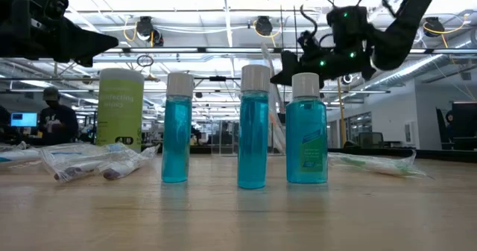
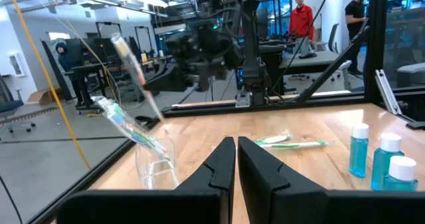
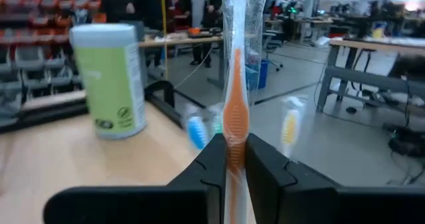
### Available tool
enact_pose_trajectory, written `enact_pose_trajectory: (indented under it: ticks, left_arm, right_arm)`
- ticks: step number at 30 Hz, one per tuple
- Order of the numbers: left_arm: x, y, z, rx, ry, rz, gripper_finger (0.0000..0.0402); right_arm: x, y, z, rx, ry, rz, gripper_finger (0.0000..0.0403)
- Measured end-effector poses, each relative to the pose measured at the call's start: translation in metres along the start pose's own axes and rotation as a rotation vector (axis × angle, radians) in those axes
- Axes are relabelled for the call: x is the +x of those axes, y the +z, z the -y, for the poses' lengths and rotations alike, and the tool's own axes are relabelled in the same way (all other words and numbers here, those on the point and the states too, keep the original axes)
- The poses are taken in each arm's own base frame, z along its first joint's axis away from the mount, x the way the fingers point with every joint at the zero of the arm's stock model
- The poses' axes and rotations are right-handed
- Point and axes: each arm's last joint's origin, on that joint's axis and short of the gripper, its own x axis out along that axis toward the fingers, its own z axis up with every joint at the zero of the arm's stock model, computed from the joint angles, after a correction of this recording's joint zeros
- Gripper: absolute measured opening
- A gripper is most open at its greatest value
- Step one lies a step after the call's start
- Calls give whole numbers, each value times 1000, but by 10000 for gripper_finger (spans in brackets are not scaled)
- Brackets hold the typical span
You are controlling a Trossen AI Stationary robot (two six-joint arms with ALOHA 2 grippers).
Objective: Pick & Place toothbrushing station
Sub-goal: Put the orange toothbrush into the transparent organizer
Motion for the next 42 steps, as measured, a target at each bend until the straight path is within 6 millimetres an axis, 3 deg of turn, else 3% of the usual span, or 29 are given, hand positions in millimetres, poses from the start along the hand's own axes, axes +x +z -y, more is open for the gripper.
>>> enact_pose_trajectory:
  ticks: [8, 23, 34, 42]
  left_arm:
    - [0, 0, 0, 0, 0, 0, 26]
    - [0, 0, 0, 0, 0, 0, 26]
    - [0, 0, 0, 0, 1, 0, 26]
    - [0, 0, 0, 0, 1, 0, 26]
  right_arm:
    - [13, -23, 14, 102, -20, -4, 26]
    - [19, -60, 12, 153, -4, -127, 28]
    - [17, -69, 8, 118, -2, -223, 30]
    - [17, -68, 8, 118, -1, -217, 55]
